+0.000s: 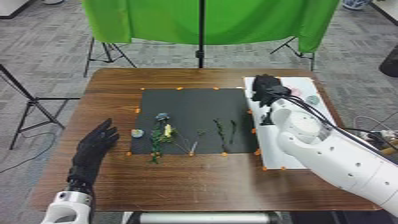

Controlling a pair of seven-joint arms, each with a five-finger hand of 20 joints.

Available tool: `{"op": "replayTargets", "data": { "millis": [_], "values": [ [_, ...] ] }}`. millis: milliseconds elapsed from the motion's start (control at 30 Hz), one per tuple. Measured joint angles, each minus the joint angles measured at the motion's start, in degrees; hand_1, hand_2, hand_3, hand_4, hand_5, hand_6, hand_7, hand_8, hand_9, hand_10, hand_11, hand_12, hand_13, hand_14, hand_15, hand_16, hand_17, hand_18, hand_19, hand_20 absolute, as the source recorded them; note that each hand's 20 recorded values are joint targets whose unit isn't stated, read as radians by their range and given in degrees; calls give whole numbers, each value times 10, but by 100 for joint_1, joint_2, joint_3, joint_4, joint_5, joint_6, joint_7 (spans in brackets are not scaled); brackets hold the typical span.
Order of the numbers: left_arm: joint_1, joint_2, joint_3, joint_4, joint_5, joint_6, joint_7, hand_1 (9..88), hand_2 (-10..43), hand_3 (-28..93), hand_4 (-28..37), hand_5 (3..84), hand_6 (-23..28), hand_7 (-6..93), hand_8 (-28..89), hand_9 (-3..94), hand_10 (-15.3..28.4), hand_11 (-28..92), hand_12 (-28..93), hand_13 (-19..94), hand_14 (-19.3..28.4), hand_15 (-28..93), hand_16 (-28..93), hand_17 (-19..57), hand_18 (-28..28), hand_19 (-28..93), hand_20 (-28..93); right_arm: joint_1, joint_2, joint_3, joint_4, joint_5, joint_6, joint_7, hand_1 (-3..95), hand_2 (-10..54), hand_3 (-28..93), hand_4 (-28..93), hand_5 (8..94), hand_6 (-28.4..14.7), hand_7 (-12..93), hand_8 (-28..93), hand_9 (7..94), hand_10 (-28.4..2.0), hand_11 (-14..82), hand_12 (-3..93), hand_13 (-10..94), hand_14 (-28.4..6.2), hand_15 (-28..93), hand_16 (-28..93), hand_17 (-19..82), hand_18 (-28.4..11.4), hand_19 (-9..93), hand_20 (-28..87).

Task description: Arrange flowers

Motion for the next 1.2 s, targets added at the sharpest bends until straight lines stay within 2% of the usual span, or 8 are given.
{"op": "replayTargets", "data": {
  "millis": [167, 267, 500, 700, 900, 1200],
  "values": [
    [-26, 0, 19, 9, 6, -27, 1, 283, -47, 630, -208, 341, 36, 61, -46, 352, 108, 93, 129, 272, 153, 138, 43, 19, 142, 37, 182, 512, -304, -426, -408, 568, -174, -798, 612, -95, 568, -158, 763, -8, 221, 130, 882, -88, 113, 442, 888, -24, 593, 347, 652, -96, 932, 529],
    [-44, 0, 22, 13, 6, -40, 0, 283, -48, 632, -208, 341, 36, 61, -46, 352, 108, 93, 129, 272, 154, 140, 44, 19, 142, 37, 182, 704, -625, -631, -458, 524, -376, -985, 610, -95, 571, -161, 758, -7, 225, 127, 880, -85, 108, 442, 884, -25, 594, 349, 646, -97, 932, 533],
    [-57, -6, 26, 18, 6, -57, -4, 284, -47, 631, -209, 341, 36, 60, -46, 352, 109, 93, 129, 272, 152, 138, 43, 19, 142, 38, 183, 730, -996, -1148, -671, 379, -785, -1032, 604, -95, 571, -166, 754, -4, 229, 121, 879, -85, 98, 442, 880, -27, 593, 349, 636, -100, 932, 535],
    [-55, -20, 32, 28, 6, -68, -4, 283, -47, 631, -208, 341, 36, 60, -46, 352, 109, 93, 130, 272, 153, 139, 43, 19, 142, 38, 183, 506, -1024, -1226, -661, 351, -835, -1055, 590, -95, 556, -165, 746, -4, 226, 114, 873, -87, 101, 443, 878, -29, 593, 349, 634, -100, 932, 533],
    [-71, -21, 41, 42, 6, -89, -4, 284, -46, 632, -205, 341, 36, 59, -46, 352, 109, 92, 130, 271, 153, 138, 43, 19, 142, 38, 182, 428, -1029, -1226, -612, 240, -896, -1068, 566, -95, 506, -151, 730, -12, 199, 96, 833, -95, 164, 403, 874, -31, 589, 349, 629, -102, 932, 525],
    [-82, -21, 41, 47, 6, -109, -9, 283, -47, 632, -206, 341, 35, 59, -45, 352, 108, 92, 129, 271, 154, 138, 44, 19, 142, 38, 182, 384, -989, -1138, -589, -22, -986, -1095, 475, -95, 606, -183, 697, -2, 183, 30, 798, -106, 241, 330, 874, -33, 580, 350, 628, -103, 932, 517]
  ]
}}
